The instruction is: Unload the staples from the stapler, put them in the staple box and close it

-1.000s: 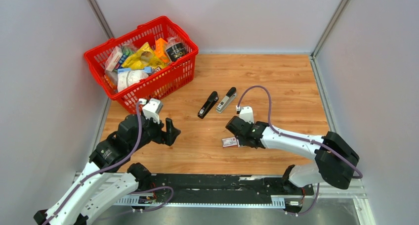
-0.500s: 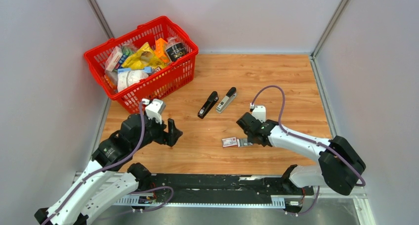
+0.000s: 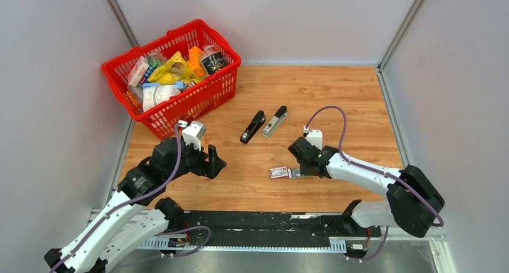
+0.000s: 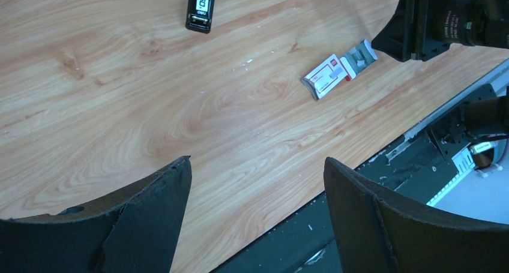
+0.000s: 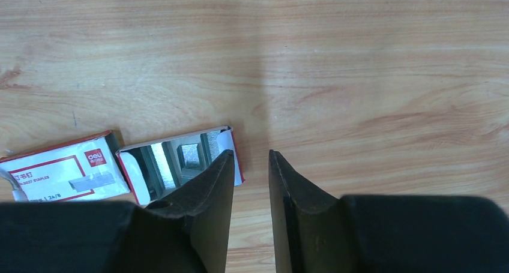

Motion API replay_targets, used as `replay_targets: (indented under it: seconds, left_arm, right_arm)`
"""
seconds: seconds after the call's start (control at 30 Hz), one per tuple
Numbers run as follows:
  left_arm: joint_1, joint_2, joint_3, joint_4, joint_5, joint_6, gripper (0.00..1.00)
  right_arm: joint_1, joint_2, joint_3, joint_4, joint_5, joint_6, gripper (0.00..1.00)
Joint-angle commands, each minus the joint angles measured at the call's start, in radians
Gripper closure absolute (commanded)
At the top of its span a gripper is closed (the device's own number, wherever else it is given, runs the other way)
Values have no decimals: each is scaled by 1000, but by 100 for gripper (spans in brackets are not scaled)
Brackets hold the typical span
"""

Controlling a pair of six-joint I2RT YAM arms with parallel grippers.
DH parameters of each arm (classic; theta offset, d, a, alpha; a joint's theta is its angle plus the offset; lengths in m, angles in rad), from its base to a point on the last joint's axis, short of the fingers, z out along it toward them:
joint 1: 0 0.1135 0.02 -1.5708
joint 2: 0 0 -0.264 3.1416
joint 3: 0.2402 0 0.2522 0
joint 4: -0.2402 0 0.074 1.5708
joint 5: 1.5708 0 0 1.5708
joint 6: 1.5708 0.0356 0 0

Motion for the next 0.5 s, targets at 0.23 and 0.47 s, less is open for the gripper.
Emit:
replay_targets:
  seconds: [0.23, 0.47]
  left_arm:
    - [3, 11, -23, 64, 37, -18, 12]
    - [3, 11, -24, 63, 34, -17, 12]
  right_arm:
    - [-4, 9, -2, 85, -44, -4, 68]
    - [-4, 29, 0, 97, -47, -4, 69]
